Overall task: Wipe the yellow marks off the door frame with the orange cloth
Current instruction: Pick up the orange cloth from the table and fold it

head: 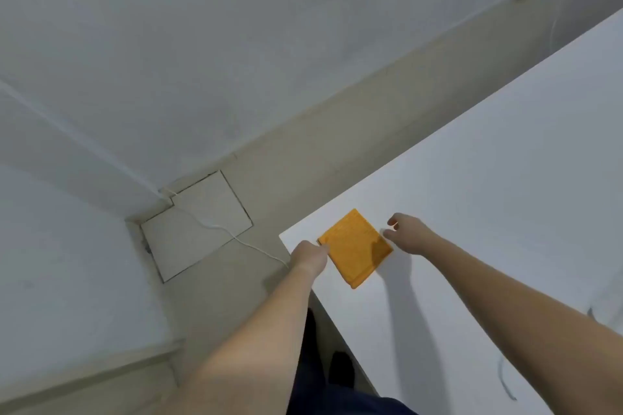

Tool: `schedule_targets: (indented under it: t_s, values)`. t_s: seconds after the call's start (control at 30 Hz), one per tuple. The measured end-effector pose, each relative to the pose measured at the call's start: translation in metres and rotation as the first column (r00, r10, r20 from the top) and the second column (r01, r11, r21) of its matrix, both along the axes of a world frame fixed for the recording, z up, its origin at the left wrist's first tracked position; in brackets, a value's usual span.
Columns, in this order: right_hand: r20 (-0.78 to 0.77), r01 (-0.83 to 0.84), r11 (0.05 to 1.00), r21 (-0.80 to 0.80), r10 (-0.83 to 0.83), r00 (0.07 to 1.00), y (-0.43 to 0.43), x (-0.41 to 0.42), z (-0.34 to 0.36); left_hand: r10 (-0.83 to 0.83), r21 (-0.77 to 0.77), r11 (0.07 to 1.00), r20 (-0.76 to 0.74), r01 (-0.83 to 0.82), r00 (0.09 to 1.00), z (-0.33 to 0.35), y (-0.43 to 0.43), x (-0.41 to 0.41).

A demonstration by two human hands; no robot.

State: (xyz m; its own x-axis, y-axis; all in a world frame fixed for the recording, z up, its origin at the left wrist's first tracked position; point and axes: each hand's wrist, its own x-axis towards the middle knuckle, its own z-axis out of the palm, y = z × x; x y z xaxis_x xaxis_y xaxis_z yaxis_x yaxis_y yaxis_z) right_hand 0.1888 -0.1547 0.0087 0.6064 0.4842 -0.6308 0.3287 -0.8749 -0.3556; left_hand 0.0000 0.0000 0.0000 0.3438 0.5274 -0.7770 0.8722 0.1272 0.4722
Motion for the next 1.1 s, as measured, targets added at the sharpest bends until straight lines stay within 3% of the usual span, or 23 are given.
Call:
schedule_targets:
  t_s: [0.23, 0.47, 0.67, 0.9, 1.1]
  values:
    - [-0.020, 0.120, 0.993, 0.001, -0.120, 0.993, 0.026, -0.013, -0.029, 0.230, -0.161, 0.959, -0.030, -0.231, 0.973, -0.028, -0.009, 0.011]
    - [-0.032, 0.184, 0.982, -0.034, -0.185, 0.982, 0.047, -0.007, -0.047, 0.487, -0.279, 0.833, -0.041, -0.478, 0.872, -0.044, -0.015, 0.020]
    - [-0.091, 0.193, 0.978, -0.073, -0.200, 0.976, 0.056, -0.004, -0.055, 0.509, -0.305, 0.813, -0.041, -0.496, 0.860, -0.058, -0.020, 0.024]
    - [-0.195, 0.224, 0.975, -0.013, -0.222, 0.955, 0.039, 0.003, -0.059, 0.540, -0.393, 0.771, -0.014, -0.501, 0.842, -0.065, -0.022, 0.025]
    - [-0.522, 0.466, 0.881, 0.079, -0.362, 0.773, 0.015, 0.004, -0.042, 0.519, -0.439, 0.787, 0.090, -0.434, 0.850, -0.050, -0.006, 0.019]
